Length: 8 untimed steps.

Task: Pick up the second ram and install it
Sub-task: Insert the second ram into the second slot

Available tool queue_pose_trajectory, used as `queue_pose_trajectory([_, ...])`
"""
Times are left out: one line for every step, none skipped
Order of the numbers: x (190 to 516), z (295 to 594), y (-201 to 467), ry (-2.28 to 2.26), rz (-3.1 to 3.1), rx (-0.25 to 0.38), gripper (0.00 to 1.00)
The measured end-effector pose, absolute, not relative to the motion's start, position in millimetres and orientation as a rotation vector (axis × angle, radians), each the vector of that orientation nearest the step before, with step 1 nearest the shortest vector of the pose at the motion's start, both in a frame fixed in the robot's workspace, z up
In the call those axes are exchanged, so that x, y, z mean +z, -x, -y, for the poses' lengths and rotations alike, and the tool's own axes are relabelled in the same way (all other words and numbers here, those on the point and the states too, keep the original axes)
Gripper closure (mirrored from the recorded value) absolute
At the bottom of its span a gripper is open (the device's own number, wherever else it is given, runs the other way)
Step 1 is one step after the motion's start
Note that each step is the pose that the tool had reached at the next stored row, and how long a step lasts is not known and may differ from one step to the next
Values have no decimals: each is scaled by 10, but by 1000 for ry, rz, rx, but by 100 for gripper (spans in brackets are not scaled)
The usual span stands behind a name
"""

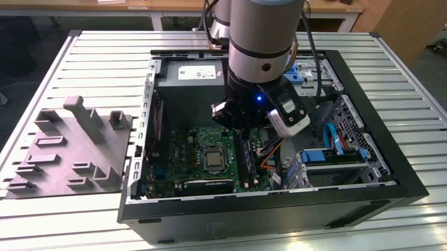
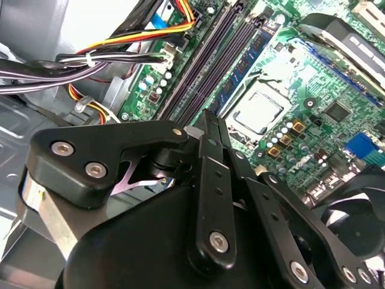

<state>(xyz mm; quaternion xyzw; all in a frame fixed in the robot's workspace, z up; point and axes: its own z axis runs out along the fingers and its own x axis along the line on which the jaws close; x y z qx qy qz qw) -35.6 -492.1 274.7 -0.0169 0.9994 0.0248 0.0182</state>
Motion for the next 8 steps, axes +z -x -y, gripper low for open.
queue_pose_trajectory([2734, 4921, 354, 53, -3104, 77, 89])
queue_pose_trajectory([2722, 4921, 352, 53, -3104, 77, 89])
queue_pose_trajectory([2710, 4921, 350, 53, -3104, 77, 89])
queue_pose_trajectory([2699, 4921, 347, 53, -3104, 77, 89])
queue_pose_trajectory([2689, 4921, 346, 53, -3104, 77, 89])
queue_pose_trajectory([2682, 4921, 346, 52, -3104, 77, 89])
queue_pose_trajectory([2674, 4921, 345, 52, -3104, 77, 89])
queue_pose_trajectory([2665, 4921, 344, 53, -3104, 77, 89])
